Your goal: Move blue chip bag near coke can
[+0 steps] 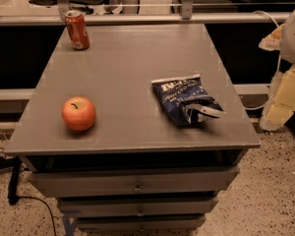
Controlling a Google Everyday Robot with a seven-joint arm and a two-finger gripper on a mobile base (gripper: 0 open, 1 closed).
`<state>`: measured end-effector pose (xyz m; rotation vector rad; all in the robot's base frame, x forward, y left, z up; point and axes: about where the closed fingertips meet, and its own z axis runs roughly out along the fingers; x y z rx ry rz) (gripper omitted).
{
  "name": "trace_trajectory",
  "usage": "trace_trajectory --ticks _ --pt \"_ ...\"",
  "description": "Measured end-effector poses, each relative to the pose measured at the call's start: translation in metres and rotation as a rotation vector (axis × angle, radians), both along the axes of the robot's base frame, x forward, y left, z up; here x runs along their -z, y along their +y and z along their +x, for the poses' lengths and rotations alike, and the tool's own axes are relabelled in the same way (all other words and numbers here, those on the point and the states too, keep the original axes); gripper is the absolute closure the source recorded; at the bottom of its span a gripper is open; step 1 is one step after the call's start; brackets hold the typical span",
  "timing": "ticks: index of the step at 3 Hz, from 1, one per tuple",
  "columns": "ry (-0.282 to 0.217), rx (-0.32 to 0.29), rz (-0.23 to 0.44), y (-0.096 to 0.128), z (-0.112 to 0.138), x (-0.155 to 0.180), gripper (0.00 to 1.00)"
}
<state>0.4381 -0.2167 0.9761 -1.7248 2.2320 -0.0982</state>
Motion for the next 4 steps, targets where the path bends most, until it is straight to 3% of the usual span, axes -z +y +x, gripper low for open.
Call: trace_trajectory --ticks 1,2,4 --pt "-0.003 0.000 0.001 0.000 0.000 -0.001 0.00" --pt "-0.023 0.009 0.058 0.010 0.012 0.017 0.00" --pt "-0.057 0.028 0.315 0.069 0.081 0.091 0.00"
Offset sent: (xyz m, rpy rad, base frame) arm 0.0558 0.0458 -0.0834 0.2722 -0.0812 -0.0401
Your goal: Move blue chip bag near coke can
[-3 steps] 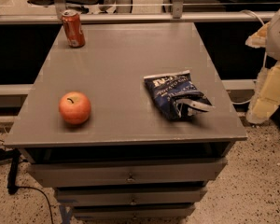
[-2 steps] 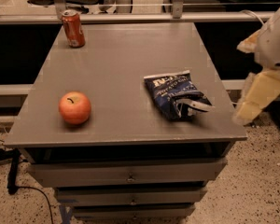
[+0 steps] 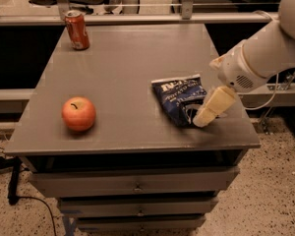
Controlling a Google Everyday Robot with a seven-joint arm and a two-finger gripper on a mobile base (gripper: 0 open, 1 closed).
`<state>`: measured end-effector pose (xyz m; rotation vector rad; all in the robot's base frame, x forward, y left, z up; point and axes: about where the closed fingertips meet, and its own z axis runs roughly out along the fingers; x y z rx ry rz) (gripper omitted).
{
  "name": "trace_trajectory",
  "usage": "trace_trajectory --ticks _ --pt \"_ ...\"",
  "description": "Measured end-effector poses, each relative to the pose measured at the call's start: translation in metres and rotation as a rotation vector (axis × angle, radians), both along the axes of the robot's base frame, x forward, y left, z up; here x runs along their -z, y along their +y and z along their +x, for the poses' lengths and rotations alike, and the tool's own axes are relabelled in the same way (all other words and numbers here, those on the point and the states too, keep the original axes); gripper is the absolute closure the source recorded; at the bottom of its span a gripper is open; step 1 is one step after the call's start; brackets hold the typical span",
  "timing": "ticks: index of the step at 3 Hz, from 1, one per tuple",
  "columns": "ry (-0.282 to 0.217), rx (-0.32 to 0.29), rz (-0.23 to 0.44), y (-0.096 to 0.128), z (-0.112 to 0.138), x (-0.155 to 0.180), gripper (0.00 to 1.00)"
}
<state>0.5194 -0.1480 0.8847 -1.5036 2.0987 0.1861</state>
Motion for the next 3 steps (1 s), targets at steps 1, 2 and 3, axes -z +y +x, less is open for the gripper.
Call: trace_trajectory --ticks 1,2,3 --pt "-0.009 0.003 0.062 0.019 0.021 0.022 0.17" --pt "-0.021 0.008 0.105 0.028 0.033 0.031 0.40" --pt "-0.065 0.001 0.133 0.033 0.049 0.021 0.64"
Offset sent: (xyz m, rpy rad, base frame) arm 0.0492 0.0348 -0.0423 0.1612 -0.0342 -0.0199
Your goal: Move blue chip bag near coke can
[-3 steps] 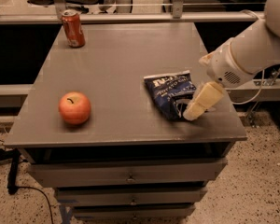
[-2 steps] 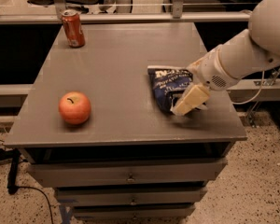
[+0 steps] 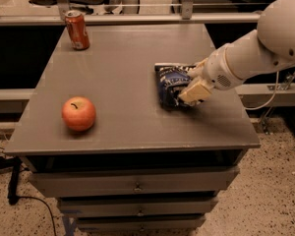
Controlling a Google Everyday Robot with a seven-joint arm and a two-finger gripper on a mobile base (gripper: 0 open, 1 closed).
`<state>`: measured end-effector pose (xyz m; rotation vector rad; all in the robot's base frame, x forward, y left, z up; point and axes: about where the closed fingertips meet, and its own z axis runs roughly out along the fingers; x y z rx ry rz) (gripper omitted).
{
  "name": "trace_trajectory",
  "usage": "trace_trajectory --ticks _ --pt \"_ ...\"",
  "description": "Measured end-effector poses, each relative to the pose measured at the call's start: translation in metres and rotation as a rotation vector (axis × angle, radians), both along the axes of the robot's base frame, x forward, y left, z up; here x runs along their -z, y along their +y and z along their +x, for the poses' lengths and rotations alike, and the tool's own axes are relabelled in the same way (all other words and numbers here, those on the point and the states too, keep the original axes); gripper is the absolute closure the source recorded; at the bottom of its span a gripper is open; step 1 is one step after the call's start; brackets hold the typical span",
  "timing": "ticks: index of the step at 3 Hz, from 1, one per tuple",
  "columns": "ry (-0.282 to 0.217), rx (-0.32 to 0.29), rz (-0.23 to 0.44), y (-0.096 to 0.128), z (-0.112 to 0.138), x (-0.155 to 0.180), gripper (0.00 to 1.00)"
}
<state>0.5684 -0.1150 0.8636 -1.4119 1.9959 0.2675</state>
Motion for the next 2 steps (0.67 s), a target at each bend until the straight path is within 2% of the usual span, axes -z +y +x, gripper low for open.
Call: trace_trajectory --ticks 1,2 --pt "-0.086 -0.002 0.007 0.001 0.027 -0.025 0.87" --pt "-0.223 0.003 0.003 -0.005 0.057 -0.074 1.00"
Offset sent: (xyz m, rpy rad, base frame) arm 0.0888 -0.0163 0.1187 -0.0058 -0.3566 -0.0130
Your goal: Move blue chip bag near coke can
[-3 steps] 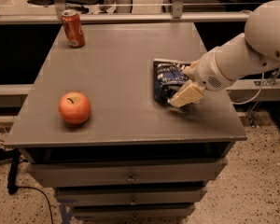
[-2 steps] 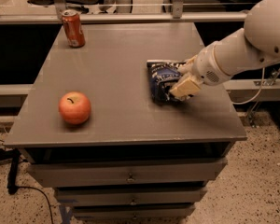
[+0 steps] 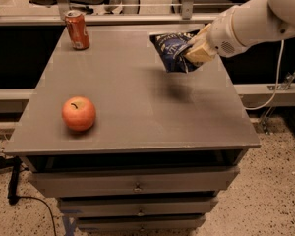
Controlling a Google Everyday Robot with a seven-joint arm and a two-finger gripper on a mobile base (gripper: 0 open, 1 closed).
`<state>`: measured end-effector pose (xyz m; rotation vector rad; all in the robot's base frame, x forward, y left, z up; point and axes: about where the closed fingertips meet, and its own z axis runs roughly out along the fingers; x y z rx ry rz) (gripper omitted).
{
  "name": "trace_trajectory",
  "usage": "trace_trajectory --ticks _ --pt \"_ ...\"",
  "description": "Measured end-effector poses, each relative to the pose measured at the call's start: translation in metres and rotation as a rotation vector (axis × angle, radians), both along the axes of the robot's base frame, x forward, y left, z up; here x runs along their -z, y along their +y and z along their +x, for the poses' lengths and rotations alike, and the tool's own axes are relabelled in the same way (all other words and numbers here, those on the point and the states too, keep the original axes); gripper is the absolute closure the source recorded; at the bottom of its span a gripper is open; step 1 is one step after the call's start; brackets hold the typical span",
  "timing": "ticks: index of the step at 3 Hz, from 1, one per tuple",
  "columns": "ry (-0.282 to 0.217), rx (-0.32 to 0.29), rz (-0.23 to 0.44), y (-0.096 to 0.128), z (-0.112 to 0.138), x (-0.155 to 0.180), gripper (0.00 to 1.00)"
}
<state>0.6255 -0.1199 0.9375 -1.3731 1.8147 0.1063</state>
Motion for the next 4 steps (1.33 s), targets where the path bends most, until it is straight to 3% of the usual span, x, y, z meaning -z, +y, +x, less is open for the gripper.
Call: trace_trajectory --ticks 1,2,3,4 --pt "0.000 0.000 0.000 0.000 0.000 0.000 1.00" --pt "-0.054 -0.008 0.025 0.011 0.019 -0.005 1.00" --pt "-0.114 -0.002 0.077 0.025 0.063 -0.007 1.00" --pt "-0.141 -0.037 0.119 0.055 0.101 -0.006 1.00"
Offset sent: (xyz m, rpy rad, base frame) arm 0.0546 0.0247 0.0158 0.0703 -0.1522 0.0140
